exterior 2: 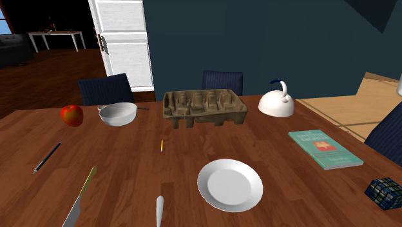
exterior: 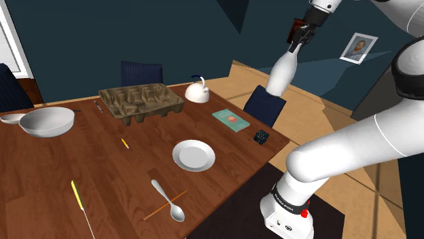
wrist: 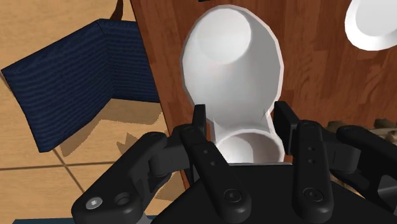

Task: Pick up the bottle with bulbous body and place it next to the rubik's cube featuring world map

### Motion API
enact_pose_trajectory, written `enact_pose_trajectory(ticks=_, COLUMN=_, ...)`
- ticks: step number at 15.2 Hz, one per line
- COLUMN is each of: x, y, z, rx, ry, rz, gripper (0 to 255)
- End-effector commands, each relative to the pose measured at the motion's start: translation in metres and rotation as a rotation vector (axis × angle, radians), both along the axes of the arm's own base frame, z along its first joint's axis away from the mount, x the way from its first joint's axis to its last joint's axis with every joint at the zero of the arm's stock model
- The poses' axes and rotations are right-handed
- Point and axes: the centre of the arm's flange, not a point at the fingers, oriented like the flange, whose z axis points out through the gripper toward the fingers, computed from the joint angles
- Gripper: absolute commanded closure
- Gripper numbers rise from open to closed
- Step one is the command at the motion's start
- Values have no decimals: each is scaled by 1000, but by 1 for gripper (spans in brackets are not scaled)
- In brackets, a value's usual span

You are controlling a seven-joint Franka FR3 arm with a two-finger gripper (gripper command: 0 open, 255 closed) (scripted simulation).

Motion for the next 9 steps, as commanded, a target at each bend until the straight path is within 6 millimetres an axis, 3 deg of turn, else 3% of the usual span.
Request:
enact_pose_trajectory(ticks=1, x=-12, y=-24, z=2, rx=-1, ry=0, rz=2, gripper=255)
enact_pose_trajectory(ticks=9, x=-51, y=-122, z=2, rx=-1, ry=0, rz=2, gripper=255)
